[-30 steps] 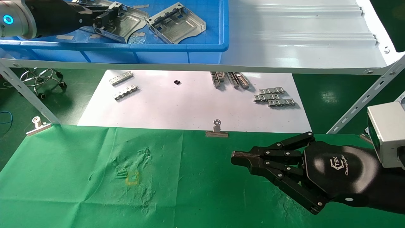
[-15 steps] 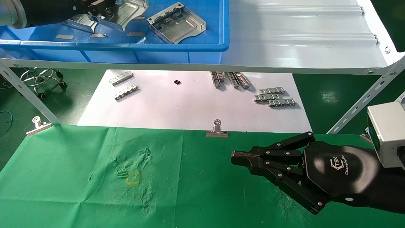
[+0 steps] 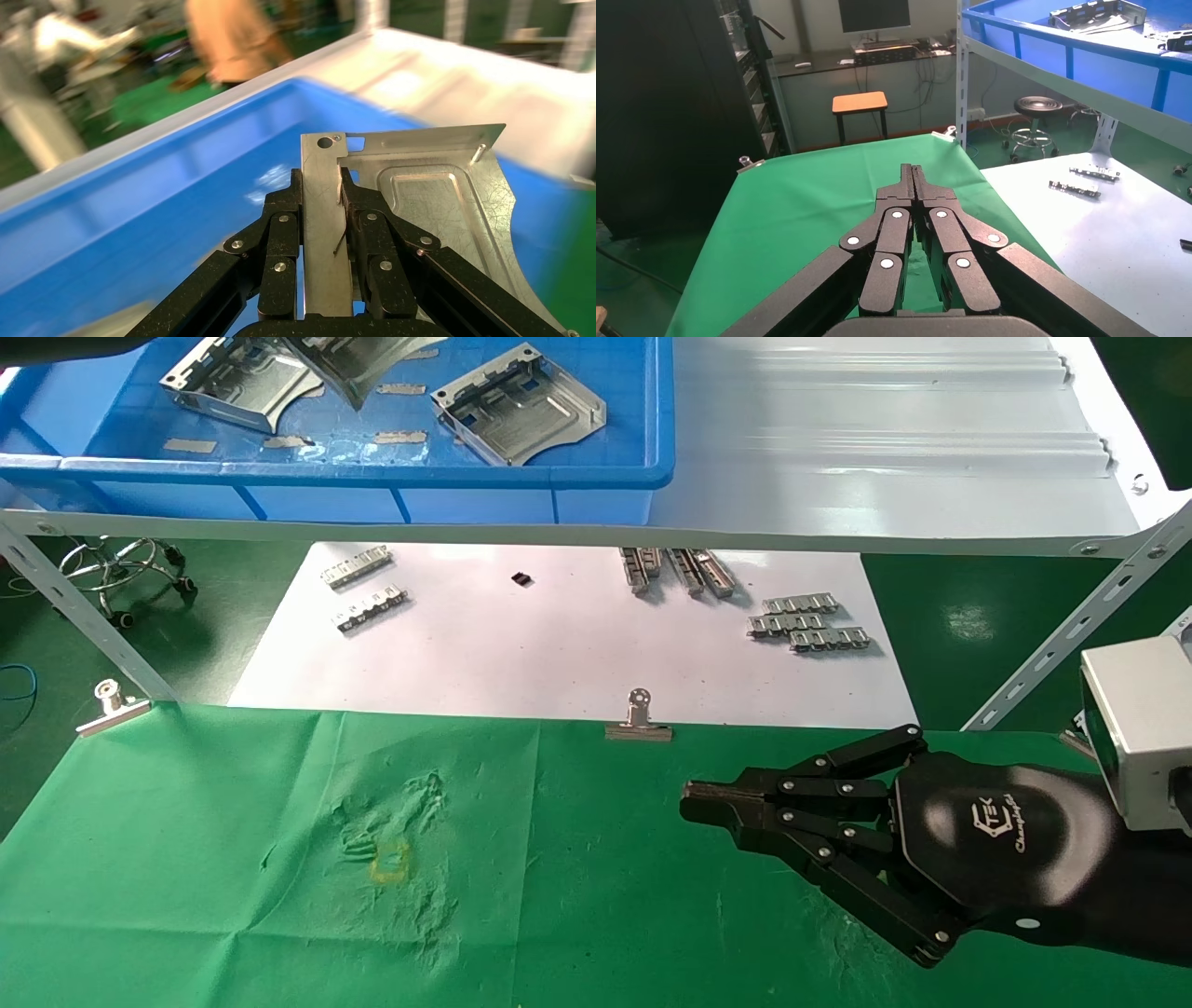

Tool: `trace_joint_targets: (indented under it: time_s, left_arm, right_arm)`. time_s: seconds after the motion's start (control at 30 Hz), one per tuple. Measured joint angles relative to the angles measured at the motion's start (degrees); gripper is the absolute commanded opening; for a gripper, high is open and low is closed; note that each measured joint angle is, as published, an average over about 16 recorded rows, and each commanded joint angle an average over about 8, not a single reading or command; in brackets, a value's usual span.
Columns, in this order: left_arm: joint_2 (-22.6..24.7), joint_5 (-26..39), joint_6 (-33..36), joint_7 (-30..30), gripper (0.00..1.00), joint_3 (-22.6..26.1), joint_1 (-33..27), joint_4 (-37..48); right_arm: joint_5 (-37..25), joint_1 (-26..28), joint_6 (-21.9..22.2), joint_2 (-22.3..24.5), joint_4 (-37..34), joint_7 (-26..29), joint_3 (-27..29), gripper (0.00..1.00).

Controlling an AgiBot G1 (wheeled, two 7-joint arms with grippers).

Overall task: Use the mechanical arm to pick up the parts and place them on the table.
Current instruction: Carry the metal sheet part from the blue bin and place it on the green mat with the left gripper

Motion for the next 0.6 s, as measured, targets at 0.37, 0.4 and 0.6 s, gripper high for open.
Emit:
trace_joint_targets:
  time_s: [0.37, 0.4, 0.6]
  left_arm:
    - [-6.0, -2.8, 14.4, 10.1, 0.0, 1.4, 4.0, -8.4]
    - [-6.7, -3.3, 14.9, 10.8, 0.0, 1.9, 4.9, -9.9]
    - [-10.9, -7.0, 15.3, 13.7, 0.0, 6.5, 11.0, -19.8]
  right_arm:
    - [0.0, 0.0, 0.0, 0.0, 0.0, 0.0, 0.0, 0.0]
    - [0.0, 0.0, 0.0, 0.0, 0.0, 0.0, 0.0, 0.0]
    - [0.0, 0.0, 0.0, 0.0, 0.0, 0.0, 0.0, 0.0]
